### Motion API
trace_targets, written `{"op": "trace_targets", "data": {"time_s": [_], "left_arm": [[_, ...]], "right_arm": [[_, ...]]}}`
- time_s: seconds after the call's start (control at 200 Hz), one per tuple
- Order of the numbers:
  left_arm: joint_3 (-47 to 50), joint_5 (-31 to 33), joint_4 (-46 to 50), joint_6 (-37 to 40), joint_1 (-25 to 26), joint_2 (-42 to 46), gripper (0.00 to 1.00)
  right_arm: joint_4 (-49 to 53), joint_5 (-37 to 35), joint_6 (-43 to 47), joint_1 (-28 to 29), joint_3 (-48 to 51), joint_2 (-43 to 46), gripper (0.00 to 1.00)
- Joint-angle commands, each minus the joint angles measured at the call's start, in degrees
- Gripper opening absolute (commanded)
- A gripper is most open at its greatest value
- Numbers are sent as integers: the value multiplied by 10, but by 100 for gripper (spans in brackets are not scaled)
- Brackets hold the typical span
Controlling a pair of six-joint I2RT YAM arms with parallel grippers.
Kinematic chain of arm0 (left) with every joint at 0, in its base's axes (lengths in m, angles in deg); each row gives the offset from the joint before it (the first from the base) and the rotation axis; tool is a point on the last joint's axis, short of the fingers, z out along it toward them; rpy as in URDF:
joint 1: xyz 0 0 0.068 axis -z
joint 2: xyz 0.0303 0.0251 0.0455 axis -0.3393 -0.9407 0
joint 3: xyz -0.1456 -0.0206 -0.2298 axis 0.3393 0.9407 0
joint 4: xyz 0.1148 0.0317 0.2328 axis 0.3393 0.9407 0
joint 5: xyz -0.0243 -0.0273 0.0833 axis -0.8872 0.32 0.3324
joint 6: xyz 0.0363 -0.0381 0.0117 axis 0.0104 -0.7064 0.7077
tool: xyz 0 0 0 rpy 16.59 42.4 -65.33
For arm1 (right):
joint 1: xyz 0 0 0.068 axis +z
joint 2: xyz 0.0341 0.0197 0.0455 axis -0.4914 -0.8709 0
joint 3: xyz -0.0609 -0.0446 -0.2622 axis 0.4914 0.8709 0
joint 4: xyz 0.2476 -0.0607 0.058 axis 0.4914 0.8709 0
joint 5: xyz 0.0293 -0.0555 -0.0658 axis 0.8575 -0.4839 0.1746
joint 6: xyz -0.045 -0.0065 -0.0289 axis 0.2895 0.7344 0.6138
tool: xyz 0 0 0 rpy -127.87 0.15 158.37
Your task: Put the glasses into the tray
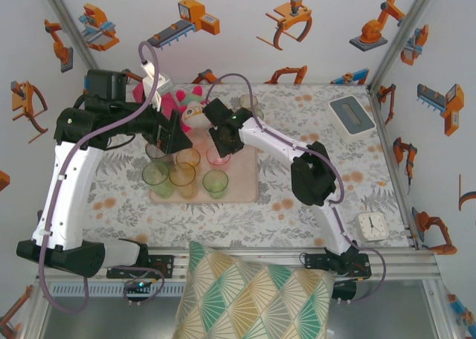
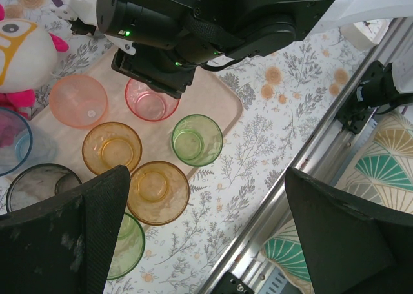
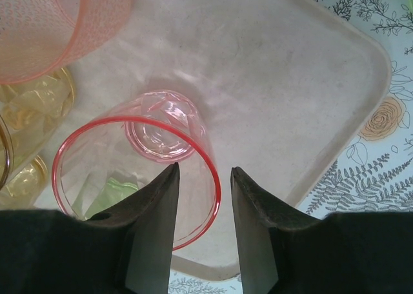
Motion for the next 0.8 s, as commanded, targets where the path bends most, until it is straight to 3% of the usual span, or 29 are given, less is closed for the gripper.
{"op": "trace_targets", "data": {"time_s": [0.0,0.425,0.796], "left_arm": [[-8,-18,-3,-6,-5,13,97],[-10,-18,-4,-7,-11,14,97],[-15,-24,-4,-8,-10,6,97]], "right_arm": [[15,-6,0,4,-13,39,39],[37,-12,12,4,-43,52,40],[47,-98,34,-15,-48,112,41]]}}
